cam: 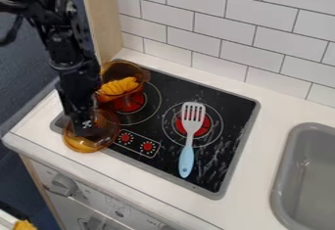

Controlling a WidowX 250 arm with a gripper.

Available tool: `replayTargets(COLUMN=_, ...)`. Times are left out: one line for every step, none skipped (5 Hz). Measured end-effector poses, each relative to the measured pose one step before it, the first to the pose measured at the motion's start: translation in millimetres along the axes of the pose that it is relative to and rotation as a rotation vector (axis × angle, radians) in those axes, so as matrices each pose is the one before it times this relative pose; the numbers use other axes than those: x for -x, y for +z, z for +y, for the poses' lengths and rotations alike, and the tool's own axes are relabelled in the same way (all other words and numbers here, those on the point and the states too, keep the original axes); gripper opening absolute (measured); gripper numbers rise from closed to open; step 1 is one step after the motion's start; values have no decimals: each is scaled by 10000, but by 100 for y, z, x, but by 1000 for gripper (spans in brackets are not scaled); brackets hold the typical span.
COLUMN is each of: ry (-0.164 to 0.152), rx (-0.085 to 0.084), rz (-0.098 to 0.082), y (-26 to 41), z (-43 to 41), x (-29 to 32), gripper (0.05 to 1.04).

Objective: Take the lid and put it back in the pan

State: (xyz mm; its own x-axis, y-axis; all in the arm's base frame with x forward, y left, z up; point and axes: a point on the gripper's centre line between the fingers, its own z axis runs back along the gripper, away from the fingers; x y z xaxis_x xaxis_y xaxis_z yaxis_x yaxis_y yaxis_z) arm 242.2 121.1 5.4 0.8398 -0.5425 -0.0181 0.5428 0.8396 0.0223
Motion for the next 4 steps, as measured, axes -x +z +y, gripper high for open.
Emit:
replayTargets(ry=-11, rx=-12, rz=-181, y=-454, z=446, x=-563, gripper=1001)
replayTargets(ry=-134, rx=-57, rz=-27, y=-72, z=139, x=-422, gripper=966)
replayTargets(ry=-222, rx=-75, rz=-31, y=17, z=-164, x=-626, gripper=723)
replayTargets(ry=-85, rx=-100, rz=-47, y=42, z=-101, x=-363, gripper=564)
